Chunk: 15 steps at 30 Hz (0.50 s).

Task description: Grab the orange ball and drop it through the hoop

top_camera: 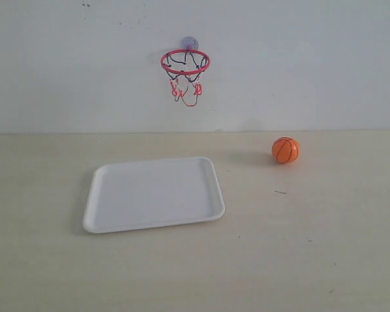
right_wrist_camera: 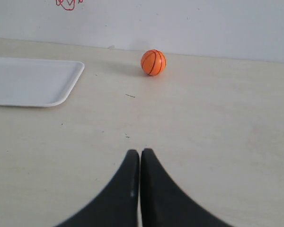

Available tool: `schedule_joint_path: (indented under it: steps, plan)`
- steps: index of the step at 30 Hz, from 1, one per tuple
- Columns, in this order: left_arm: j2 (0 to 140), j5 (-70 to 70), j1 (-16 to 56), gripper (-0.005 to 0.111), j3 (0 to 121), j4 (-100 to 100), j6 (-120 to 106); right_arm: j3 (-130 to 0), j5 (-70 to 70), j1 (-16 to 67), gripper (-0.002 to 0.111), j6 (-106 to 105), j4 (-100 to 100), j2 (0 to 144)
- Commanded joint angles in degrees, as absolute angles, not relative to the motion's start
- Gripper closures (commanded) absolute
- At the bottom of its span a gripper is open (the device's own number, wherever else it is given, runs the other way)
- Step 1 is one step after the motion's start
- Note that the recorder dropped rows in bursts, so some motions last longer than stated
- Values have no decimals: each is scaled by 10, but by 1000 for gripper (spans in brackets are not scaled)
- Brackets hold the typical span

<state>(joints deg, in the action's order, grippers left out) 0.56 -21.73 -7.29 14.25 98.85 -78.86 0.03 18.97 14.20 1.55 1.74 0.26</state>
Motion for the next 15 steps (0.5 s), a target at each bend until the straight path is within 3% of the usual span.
schedule_joint_path:
  steps: [1,7,12,15]
  plan:
    - [0,-200,-75,103,138,999,-756,0,186,143,109,14,20,0]
    - [0,-158,-75,103,108,981,-755,0,185,143,109,14,20,0]
    - [0,-159,-75,103,76,826,-612,0,185,143,109,14,20,0]
    - [0,-122,-75,103,61,867,-491,0,185,143,109,14,20,0]
